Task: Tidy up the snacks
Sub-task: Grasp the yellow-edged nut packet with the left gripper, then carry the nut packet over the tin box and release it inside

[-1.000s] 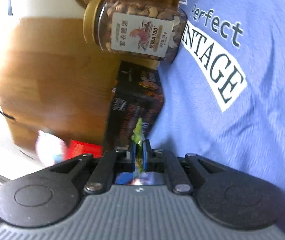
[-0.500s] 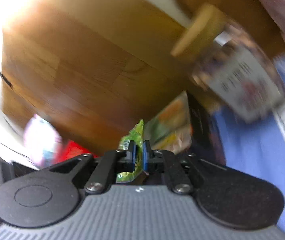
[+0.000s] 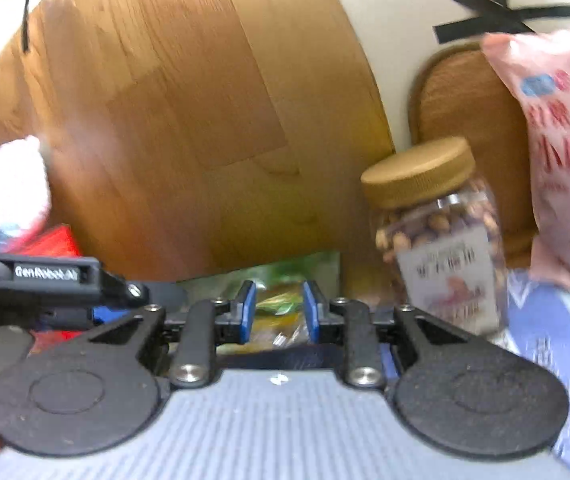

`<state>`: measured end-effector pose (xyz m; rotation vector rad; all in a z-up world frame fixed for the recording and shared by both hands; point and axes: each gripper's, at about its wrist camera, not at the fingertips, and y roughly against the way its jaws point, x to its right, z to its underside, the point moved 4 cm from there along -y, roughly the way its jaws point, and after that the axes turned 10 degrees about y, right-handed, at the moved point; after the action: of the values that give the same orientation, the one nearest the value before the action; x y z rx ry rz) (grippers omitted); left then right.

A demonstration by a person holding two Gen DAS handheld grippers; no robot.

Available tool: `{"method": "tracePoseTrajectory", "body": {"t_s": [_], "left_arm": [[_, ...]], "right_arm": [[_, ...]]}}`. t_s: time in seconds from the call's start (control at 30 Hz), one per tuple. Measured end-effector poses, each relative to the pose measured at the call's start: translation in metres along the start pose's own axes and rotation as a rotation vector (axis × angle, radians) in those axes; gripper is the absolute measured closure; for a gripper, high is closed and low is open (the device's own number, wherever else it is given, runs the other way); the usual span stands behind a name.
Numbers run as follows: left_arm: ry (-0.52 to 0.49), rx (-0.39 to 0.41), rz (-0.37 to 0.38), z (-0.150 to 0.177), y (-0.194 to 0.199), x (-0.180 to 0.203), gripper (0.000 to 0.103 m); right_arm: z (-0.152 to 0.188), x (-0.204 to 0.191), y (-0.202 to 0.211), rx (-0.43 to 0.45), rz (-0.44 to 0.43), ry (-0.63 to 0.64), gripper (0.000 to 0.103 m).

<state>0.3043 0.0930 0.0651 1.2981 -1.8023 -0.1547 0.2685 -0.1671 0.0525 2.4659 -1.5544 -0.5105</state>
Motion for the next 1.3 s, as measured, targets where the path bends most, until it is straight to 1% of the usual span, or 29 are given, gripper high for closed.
{"method": "tracePoseTrajectory", "body": {"t_s": [0.03, 0.07, 0.17, 0.23, 0.27, 0.33, 0.4, 0.47, 0.5, 0.53, 0.57, 0.6, 0.67, 0.77, 0.8, 0.83, 0.87, 0.93, 0.97, 1.0, 1.03, 1.07, 1.1, 1.13, 1.2, 1.3], "left_arm": [[-0.003, 0.001, -0.017, 0.002, 0.009, -0.006, 0.054], [-0.005, 0.001, -0.044, 0.006, 0.020, -0.015, 0.054], [0.019, -0.020, -0.113, 0.019, 0.040, -0.043, 0.051], [0.053, -0.050, -0.144, 0.031, 0.050, -0.066, 0.051], [0.070, -0.062, -0.148, 0.035, 0.052, -0.073, 0.050], [0.125, -0.089, -0.152, 0.043, 0.054, -0.092, 0.046], [0.177, -0.108, -0.147, 0.050, 0.056, -0.108, 0.046], [0.237, -0.127, -0.119, 0.055, 0.063, -0.121, 0.046], [0.265, -0.135, -0.100, 0.059, 0.067, -0.124, 0.046], [0.292, -0.140, -0.077, 0.063, 0.069, -0.123, 0.046], [0.321, -0.141, -0.040, 0.067, 0.075, -0.124, 0.045], [0.333, -0.142, -0.020, 0.071, 0.079, -0.122, 0.045], [0.343, -0.147, 0.001, 0.079, 0.085, -0.119, 0.045], [0.349, -0.187, -0.004, 0.094, 0.075, -0.113, 0.045], [0.353, -0.193, -0.002, 0.096, 0.071, -0.114, 0.049], [0.358, -0.198, -0.006, 0.097, 0.067, -0.116, 0.052], [0.370, -0.196, -0.008, 0.098, 0.064, -0.120, 0.055], [0.404, -0.182, 0.008, 0.096, 0.061, -0.126, 0.063], [0.415, -0.173, 0.003, 0.095, 0.061, -0.130, 0.065], [0.414, -0.165, -0.007, 0.094, 0.061, -0.132, 0.071], [0.410, -0.164, -0.018, 0.094, 0.061, -0.134, 0.073], [0.410, -0.167, -0.016, 0.094, 0.061, -0.134, 0.073], [0.403, -0.168, -0.013, 0.094, 0.062, -0.133, 0.075], [0.389, -0.165, -0.011, 0.094, 0.064, -0.131, 0.075], [0.358, -0.147, -0.010, 0.091, 0.069, -0.124, 0.075], [0.319, -0.126, 0.004, 0.082, 0.076, -0.110, 0.075]], "right_arm": [[0.006, -0.004, 0.005, -0.009, -0.029, -0.011, 0.074], [0.013, -0.010, 0.009, -0.032, -0.076, -0.019, 0.074], [0.036, -0.030, 0.009, -0.147, -0.202, -0.054, 0.074], [0.048, -0.050, -0.004, -0.246, -0.316, -0.133, 0.074], [0.054, -0.057, -0.009, -0.285, -0.353, -0.177, 0.074], [0.064, -0.073, -0.021, -0.365, -0.415, -0.243, 0.074], [0.068, -0.089, -0.031, -0.401, -0.421, -0.236, 0.073], [0.067, -0.102, -0.039, -0.420, -0.387, -0.204, 0.072], [0.066, -0.102, -0.043, -0.422, -0.366, -0.195, 0.068], [0.066, -0.103, -0.050, -0.418, -0.336, -0.175, 0.065], [0.067, -0.101, -0.056, -0.413, -0.308, -0.151, 0.064], [0.067, -0.105, -0.066, -0.409, -0.285, -0.124, 0.064], [0.065, -0.108, -0.075, -0.409, -0.267, -0.084, 0.063], [0.067, -0.110, -0.098, -0.450, -0.271, -0.054, 0.062], [0.070, -0.110, -0.104, -0.474, -0.281, -0.062, 0.060], [0.074, -0.110, -0.106, -0.492, -0.297, -0.070, 0.060], [0.075, -0.110, -0.102, -0.487, -0.313, -0.075, 0.060], [0.075, -0.110, -0.095, -0.513, -0.351, -0.101, 0.060], [0.076, -0.109, -0.090, -0.527, -0.379, -0.129, 0.061], [0.077, -0.115, -0.091, -0.533, -0.395, -0.143, 0.062], [0.077, -0.116, -0.086, -0.530, -0.395, -0.135, 0.069], [0.077, -0.118, -0.083, -0.529, -0.384, -0.113, 0.073], [0.077, -0.118, -0.080, -0.528, -0.382, -0.111, 0.079], [0.077, -0.116, -0.078, -0.523, -0.382, -0.124, 0.088], [0.072, -0.113, -0.073, -0.510, -0.389, -0.147, 0.088], [0.063, -0.109, -0.063, -0.464, -0.394, -0.153, 0.089]]}}
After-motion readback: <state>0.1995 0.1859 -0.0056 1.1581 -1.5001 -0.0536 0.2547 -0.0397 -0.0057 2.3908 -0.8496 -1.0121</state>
